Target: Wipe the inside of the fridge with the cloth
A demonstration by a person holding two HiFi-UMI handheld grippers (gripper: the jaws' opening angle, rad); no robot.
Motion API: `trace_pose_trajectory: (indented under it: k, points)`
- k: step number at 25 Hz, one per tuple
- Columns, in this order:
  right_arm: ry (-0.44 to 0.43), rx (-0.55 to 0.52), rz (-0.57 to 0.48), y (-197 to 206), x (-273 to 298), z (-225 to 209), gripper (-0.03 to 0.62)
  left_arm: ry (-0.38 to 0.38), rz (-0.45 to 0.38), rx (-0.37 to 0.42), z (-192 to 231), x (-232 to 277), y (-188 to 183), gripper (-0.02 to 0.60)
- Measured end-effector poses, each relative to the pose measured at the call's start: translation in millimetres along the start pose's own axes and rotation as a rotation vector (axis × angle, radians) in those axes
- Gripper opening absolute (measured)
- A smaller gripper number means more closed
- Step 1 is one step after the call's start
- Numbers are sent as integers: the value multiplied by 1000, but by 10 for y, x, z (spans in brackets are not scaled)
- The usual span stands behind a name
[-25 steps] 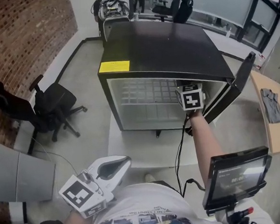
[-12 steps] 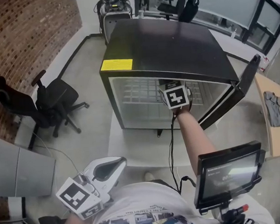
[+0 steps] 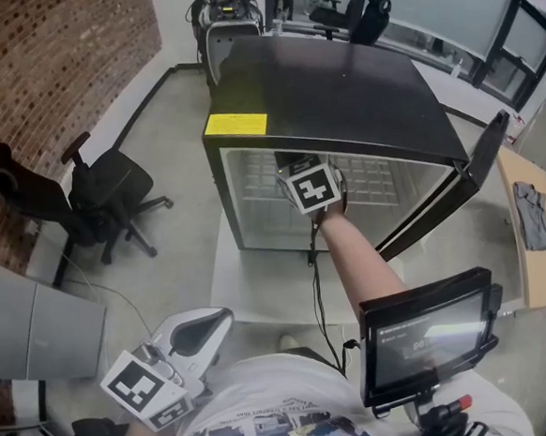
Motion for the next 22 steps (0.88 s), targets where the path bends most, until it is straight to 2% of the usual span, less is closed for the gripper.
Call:
trace_pose_trajectory:
  k: [9,14,17,22]
  points:
    - [-80,0,-34,-118,90,256,80,-17,-4,-4,44,-129,30,8]
    - [-135,-9,-92,-192,22,345,80,-5,0,-6,60,-166,51,8]
    - [-121,-7,-122,-207,-73,328,80,11,3,-1,74,-172,49,8]
    - [-35,-19,-137,-156,-317,149,80,50,10,8,93,-166,48,8]
Point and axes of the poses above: the fingertips, and each gripper's own axes: x forward along the fingers, z to its left, y out of its underside, the point moved 10 cm from there along -x, backward along the fingers
